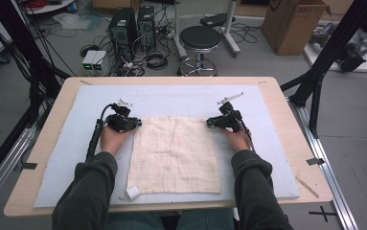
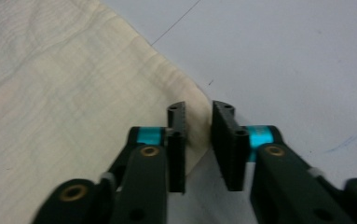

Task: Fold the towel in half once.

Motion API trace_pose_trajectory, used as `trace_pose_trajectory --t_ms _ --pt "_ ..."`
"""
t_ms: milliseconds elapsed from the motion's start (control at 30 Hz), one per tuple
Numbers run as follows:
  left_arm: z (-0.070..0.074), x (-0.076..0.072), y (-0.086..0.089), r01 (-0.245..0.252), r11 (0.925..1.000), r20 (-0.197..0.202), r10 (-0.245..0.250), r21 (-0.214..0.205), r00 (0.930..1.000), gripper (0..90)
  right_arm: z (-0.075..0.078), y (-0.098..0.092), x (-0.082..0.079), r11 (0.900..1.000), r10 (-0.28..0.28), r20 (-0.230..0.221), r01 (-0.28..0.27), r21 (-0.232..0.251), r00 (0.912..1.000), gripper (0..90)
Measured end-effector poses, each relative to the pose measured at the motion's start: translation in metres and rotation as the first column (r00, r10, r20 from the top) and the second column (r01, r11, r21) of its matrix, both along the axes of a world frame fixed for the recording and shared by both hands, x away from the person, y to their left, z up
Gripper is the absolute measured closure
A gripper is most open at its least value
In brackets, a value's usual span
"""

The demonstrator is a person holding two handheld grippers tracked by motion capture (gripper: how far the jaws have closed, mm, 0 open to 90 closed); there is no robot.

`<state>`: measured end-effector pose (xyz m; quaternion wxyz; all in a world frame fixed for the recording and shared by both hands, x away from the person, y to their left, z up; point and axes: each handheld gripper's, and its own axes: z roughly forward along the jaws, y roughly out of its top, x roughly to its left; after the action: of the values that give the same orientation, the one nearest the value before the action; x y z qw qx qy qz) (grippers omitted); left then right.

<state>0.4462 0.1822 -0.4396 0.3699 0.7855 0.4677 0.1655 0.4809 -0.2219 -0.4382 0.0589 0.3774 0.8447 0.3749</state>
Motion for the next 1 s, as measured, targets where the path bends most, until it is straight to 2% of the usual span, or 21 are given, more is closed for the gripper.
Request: trace_pose_trajectory --t_ms 67,133,200,267,400,467,500,533,633,667,767,833,900,967,1000 --pt "0.0 0.0 -0.002 0.007 0.9999 0.002 -0.007 0.009 1.0 85.6 0.0 0.002 0.001 0.9999 0.015 -0.002 -0.015 -0.001 0.9999 85.3" --pt "0.001 0.0 -0.002 0.004 0.9999 0.004 -0.004 0.015 1.0 86.6 0.001 0.003 0.003 0.9998 0.015 -0.009 -0.015 -0.012 0.9999 85.9" --pt "0.002 0.001 0.0 -0.003 1.0 0.005 0.003 0.0 1.0 87.0 0.005 0.004 0.004 0.9997 0.009 -0.01 -0.009 -0.024 0.9999 86.1" --pt "0.004 0.002 0.003 -0.011 0.9999 0.009 0.012 -0.012 0.9999 87.1 0.01 0.004 0.006 0.9999 0.003 0.0 -0.003 -0.014 1.0 86.3" --pt "0.013 0.003 0.01 -0.03 0.9982 0.035 0.032 -0.053 0.9989 87.2 0.02 0.004 0.01 0.9999 -0.003 0.023 0.003 0.016 0.9997 86.4" --pt "0.02 0.005 0.013 -0.033 0.9977 0.046 0.035 -0.06 0.9983 87.2 0.029 0.004 0.012 0.9994 -0.007 0.03 0.006 0.034 0.9995 86.4" --pt "0.025 0.005 0.014 -0.032 0.9976 0.058 0.035 -0.062 0.9977 87.2 0.029 0.004 0.012 0.9994 -0.007 0.03 0.006 0.034 0.9995 86.4" --pt "0.03 0.005 0.016 -0.032 0.9967 0.073 0.037 -0.075 0.9966 87.2 0.037 0.004 0.012 0.9986 -0.012 0.063 0.008 0.052 0.9979 86.4" --pt "0.04 0.004 0.019 -0.045 0.9916 0.105 0.058 -0.121 0.9929 87.1 0.042 0.002 0.012 0.9972 -0.018 0.063 0.013 0.073 0.9978 86.4" --pt "0.039 0.004 0.02 -0.044 0.9894 0.096 0.058 -0.138 0.9937 87.1 0.041 0.001 0.013 0.9968 -0.019 0.059 0.014 0.079 0.9981 86.4" --pt "0.037 0.002 0.018 -0.013 0.9944 0.074 0.021 -0.105 0.9971 87.1 0.037 -0.003 0.012 0.9952 -0.02 0.012 0.019 0.096 0.9997 86.4" --pt "0.038 0.0 0.016 0.008 0.9956 0.071 -0.001 -0.093 0.9974 87.1 0.035 -0.004 0.009 0.9941 -0.018 0.015 0.017 0.107 0.9997 86.4" --pt "0.041 -0.003 0.014 0.019 0.9946 0.086 -0.01 -0.102 0.9962 87.1 0.036 -0.005 0.006 0.9922 -0.008 0.011 0.006 0.124 0.9999 86.4" --pt "0.044 -0.008 0.013 0.035 0.995 0.103 -0.025 -0.093 0.9944 87.1 0.039 -0.005 0.002 0.9909 -0.003 0.029 -0.001 0.135 0.9996 86.4" --pt "0.044 -0.011 0.014 0.03 0.9944 0.113 -0.018 -0.102 0.9934 87.1 0.041 -0.006 0.001 0.9886 -0.001 0.03 -0.004 0.15 0.9996 86.4"
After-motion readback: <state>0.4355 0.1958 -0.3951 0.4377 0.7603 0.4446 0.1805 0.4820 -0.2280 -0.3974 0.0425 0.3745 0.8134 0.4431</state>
